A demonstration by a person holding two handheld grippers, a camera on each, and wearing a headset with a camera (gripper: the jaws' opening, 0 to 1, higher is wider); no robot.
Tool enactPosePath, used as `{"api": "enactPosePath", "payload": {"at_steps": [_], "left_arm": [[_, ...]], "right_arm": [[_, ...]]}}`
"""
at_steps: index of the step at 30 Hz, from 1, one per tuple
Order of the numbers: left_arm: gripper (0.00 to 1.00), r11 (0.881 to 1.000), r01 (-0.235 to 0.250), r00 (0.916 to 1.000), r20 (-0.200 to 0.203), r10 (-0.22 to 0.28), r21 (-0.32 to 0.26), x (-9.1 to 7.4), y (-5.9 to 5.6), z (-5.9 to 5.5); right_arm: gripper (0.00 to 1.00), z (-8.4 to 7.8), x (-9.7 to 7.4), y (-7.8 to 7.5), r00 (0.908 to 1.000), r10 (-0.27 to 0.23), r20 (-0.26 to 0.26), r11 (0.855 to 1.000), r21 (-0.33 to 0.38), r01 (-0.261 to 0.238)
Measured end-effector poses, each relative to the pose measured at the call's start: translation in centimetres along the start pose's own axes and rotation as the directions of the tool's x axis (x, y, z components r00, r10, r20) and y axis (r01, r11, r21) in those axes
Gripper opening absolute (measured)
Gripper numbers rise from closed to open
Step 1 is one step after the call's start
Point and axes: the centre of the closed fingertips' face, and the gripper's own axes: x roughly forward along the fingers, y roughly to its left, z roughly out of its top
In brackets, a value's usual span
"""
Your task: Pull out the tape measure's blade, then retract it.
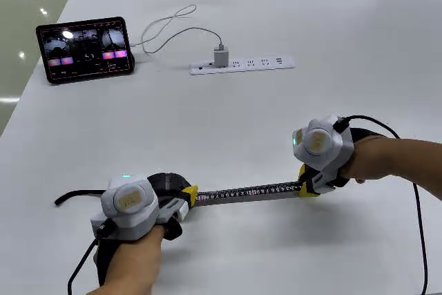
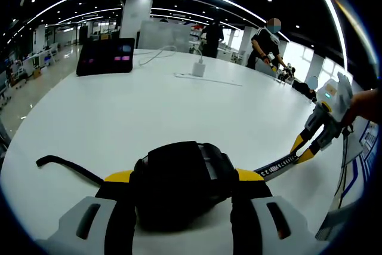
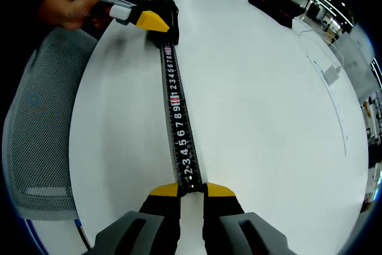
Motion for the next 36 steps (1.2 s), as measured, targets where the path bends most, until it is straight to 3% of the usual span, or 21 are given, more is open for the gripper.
{"api": "enactPosePath", "payload": {"at_steps": [20,36], "left_arm": [[0.6,1.0,-0.001,1.0,-0.002,0.001,-0.001,0.0,0.0,0.0],[0.6,1.0,0.0,1.0,-0.004,0.0,0.0,0.1,0.0,-0.1]], "right_arm": [[0.1,0.6,0.2,0.1,1.0,0.004,0.009,0.999,0.042,-0.004],[0.1,1.1,0.5,0.0,0.9999,0.003,0.012,0.999,0.034,-0.004]]}}
